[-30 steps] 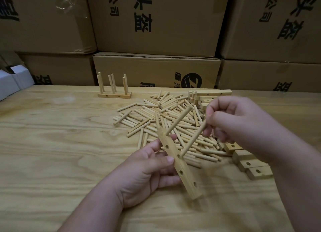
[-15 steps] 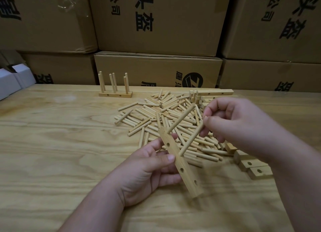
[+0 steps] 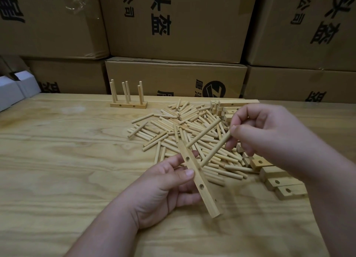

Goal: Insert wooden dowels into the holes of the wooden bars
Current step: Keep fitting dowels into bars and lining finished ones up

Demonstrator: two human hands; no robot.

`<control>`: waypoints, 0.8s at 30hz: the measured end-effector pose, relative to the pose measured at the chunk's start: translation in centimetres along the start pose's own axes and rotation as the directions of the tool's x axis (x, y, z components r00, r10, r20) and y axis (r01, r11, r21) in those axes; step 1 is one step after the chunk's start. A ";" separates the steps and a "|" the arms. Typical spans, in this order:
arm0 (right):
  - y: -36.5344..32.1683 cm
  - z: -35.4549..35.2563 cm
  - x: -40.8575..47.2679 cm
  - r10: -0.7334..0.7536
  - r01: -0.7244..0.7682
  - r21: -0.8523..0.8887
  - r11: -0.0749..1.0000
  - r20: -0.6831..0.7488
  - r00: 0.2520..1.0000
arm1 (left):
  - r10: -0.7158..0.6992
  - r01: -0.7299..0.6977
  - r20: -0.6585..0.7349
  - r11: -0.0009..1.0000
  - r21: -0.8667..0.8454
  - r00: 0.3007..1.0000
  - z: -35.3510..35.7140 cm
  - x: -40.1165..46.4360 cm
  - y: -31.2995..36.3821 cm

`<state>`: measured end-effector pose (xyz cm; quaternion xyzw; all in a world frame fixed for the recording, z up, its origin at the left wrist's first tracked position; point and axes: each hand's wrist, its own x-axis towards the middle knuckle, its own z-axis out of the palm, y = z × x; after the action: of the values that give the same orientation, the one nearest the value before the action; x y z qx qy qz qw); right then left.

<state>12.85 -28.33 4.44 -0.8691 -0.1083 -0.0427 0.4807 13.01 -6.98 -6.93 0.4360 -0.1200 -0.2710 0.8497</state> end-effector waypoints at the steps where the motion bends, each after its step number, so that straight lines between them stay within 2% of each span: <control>1: 0.0 0.1 0.0 0.007 -0.007 -0.002 1.000 0.015 1.000 | 0.004 -0.004 0.005 1.000 -0.001 1.000 0.0 0.0 0.0; 6: -0.2 0.3 -0.1 0.036 -0.035 -0.020 0.999 0.066 0.997 | 0.012 -0.012 0.005 1.000 0.004 1.000 -0.1 0.0 0.0; 16: -0.1 -0.1 0.0 0.061 -0.056 -0.097 0.994 0.047 0.997 | 0.020 -0.020 -0.013 1.000 0.005 1.000 -0.1 0.0 0.0; 24: -0.4 -0.2 -0.3 0.011 -0.003 -0.067 0.998 0.119 0.993 | 0.016 -0.015 -0.021 1.000 0.011 1.000 0.0 0.0 0.1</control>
<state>12.45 -28.30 4.84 -0.8860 -0.1322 0.0074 0.4443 13.02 -6.97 -6.84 0.4426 -0.1161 -0.2592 0.8506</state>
